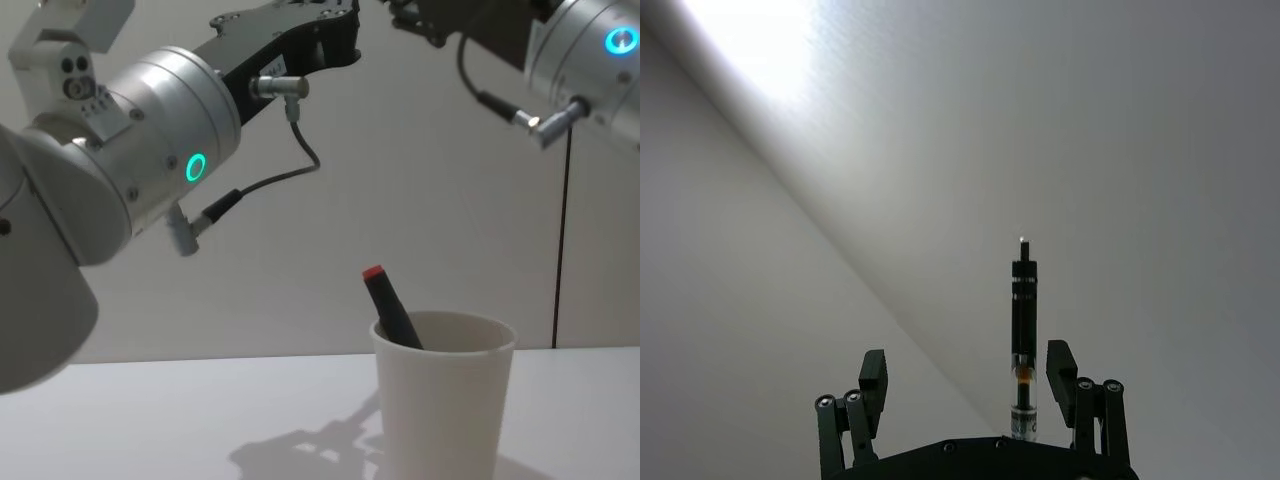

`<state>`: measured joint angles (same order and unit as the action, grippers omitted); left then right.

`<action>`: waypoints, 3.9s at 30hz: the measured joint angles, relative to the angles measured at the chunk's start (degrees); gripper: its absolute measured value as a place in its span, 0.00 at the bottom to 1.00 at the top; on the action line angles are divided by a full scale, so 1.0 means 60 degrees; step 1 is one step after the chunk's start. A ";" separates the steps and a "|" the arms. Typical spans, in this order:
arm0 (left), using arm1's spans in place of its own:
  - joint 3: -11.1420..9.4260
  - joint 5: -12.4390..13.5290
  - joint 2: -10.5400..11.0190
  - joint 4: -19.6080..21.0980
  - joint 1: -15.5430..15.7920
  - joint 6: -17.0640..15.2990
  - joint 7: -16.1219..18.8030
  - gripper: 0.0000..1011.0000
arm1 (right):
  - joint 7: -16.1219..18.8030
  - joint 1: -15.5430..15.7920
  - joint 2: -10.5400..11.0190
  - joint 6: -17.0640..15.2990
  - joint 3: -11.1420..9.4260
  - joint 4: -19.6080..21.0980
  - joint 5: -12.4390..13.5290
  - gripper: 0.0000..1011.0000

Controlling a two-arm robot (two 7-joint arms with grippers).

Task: Place the pen into the pen holder.

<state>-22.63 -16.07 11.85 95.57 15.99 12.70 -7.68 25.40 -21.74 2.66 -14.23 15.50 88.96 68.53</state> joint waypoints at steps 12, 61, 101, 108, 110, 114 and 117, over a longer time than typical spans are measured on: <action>0.0000 0.0001 0.0000 -0.0001 0.0000 -0.0001 0.0001 0.13 | -0.0629 -0.0034 0.0210 0.0144 -0.0118 0.0482 0.0079 0.99; 0.0000 0.0000 0.0000 -0.0002 0.0000 -0.0001 0.0000 0.13 | -0.2293 -0.0668 0.0241 -0.0394 0.0231 0.0149 -0.0402 0.99; 0.0000 0.0000 0.0000 -0.0001 0.0000 -0.0001 0.0001 0.13 | -0.1961 -0.0965 0.0138 -0.0232 0.0524 -0.0240 -0.0257 0.98; 0.0000 0.0000 0.0000 -0.0001 0.0001 -0.0001 0.0001 0.13 | -0.1947 -0.0974 0.0138 -0.0224 0.0541 -0.0254 -0.0252 0.79; 0.0000 0.0001 0.0000 -0.0001 0.0001 -0.0001 0.0000 0.13 | -0.1945 -0.0976 0.0139 -0.0222 0.0543 -0.0256 -0.0250 0.75; 0.0000 0.0000 0.0000 -0.0001 0.0000 -0.0001 0.0001 0.13 | -0.1939 -0.0979 0.0139 -0.0218 0.0548 -0.0260 -0.0249 0.64; 0.0000 0.0000 0.0000 -0.0001 0.0001 0.0000 0.0000 0.13 | -0.1936 -0.0983 0.0139 -0.0216 0.0552 -0.0263 -0.0248 0.54</action>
<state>-22.63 -16.07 11.84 95.57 15.99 12.70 -7.68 13.78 -27.64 3.49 -15.53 18.81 87.38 67.04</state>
